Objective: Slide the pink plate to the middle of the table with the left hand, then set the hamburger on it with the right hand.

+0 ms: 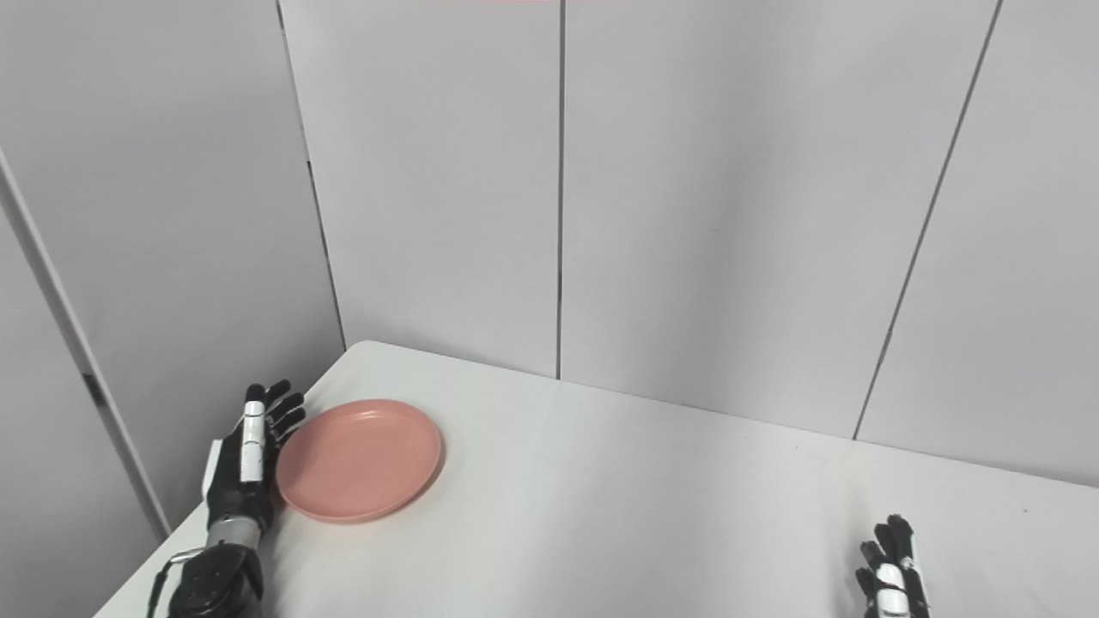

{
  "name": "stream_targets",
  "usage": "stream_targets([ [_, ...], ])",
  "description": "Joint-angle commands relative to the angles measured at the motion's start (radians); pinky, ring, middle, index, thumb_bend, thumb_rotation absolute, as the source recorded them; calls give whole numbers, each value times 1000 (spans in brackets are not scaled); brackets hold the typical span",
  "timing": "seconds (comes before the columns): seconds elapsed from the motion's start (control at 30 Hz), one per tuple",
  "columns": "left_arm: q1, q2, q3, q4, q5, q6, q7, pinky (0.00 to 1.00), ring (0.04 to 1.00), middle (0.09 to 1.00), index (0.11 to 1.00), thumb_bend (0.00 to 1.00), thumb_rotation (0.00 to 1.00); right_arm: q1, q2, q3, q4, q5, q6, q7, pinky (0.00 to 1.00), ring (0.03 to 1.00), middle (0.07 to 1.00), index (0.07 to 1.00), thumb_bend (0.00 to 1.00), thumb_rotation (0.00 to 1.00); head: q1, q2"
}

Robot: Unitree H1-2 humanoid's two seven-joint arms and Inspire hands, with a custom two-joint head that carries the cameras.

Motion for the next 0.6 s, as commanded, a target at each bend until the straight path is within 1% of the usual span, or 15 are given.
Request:
stream_targets([
  [0.0, -45, -19, -29, -2, 5, 5, -18, 828, 836, 824, 802, 738, 1000, -24, 3, 0, -32, -2, -5, 0, 1000, 976, 991, 991, 558, 941, -5, 2],
  [0.1, -49, -38, -41, -19, 13, 26, -6, 857, 835, 816, 799, 749, 1000, -22, 7, 2, -34, -7, -7, -3, 1000, 972, 987, 983, 566, 938, -16, 6],
  [0.2, -51, -50, -55, -33, 10, 36, -11, 870, 834, 809, 796, 755, 1000, -21, 8, 2, -38, 3, 4, 2, 1000, 981, 996, 997, 577, 922, -26, 9],
  [0.3, -52, -69, -75, -56, 16, 49, -11, 870, 833, 801, 791, 758, 1000, -19, 16, 3, -41, 0, -2, -3, 1000, 978, 991, 992, 574, 919, -62, 17],
  [0.43, -54, -96, -110, -80, 11, 69, -30, 935, 860, 815, 805, 755, 1000, -18, 15, 7, -45, 6, 8, 4, 1000, 997, 1000, 1000, 566, 898, -102, 27],
  [0.47, -57, -103, -119, -78, 16, 64, -32, 941, 862, 817, 807, 756, 1000, -18, 18, 8, -52, 4, 28, -2, 1000, 999, 1000, 1000, 565, 896, -112, 30],
  [0.53, -59, -114, -130, -78, 20, 61, -37, 910, 846, 812, 802, 747, 1000, -19, 28, 6, -63, 1, 59, -15, 1000, 1000, 997, 998, 520, 915, -124, 28],
  [0.57, -59, -123, -136, -81, 19, 59, -41, 910, 848, 814, 803, 746, 1000, -20, 26, 9, -63, -5, 63, -14, 1000, 1000, 995, 996, 511, 911, -130, 30],
])
